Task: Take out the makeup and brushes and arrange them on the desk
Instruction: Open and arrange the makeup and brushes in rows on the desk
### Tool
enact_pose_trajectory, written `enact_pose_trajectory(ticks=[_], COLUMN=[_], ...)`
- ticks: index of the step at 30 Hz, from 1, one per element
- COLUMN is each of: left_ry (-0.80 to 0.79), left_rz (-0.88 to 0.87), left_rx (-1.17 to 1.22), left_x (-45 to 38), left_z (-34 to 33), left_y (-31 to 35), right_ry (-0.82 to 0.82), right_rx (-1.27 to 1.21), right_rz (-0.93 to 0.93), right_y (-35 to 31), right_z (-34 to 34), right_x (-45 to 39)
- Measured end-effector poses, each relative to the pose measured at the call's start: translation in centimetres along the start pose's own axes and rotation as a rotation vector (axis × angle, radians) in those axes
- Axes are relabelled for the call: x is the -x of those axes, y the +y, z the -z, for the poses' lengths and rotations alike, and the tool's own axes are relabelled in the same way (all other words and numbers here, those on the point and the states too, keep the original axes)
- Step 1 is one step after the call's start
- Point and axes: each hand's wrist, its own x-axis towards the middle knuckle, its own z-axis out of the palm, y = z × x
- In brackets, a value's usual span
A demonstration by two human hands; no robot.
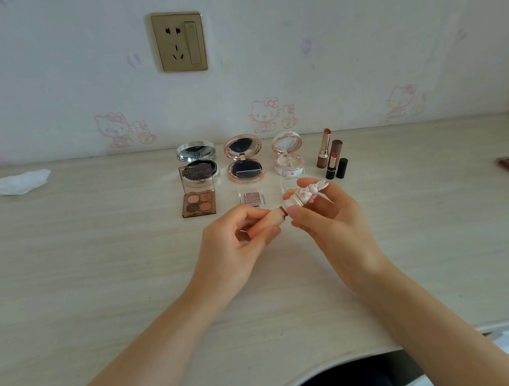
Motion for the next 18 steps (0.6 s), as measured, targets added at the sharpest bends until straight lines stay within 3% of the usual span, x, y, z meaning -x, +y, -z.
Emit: enact_pose_trajectory(ticks=[5,18], left_ry=[-0.001,-0.030], left_rz=[-0.026,0.056], left_rx=[-0.037,0.052], left_x=[0.06,0.17], left_z=[-0.18,-0.17], left_y=[-0.14,0.31], right_ry=[0.038,-0.013], right_rx=[0.083,-0.070], right_rz=[-0.015,0.028], right_y=[0.09,-0.87], right_z=[-0.30,0.16], right_x=[0.00,0.05])
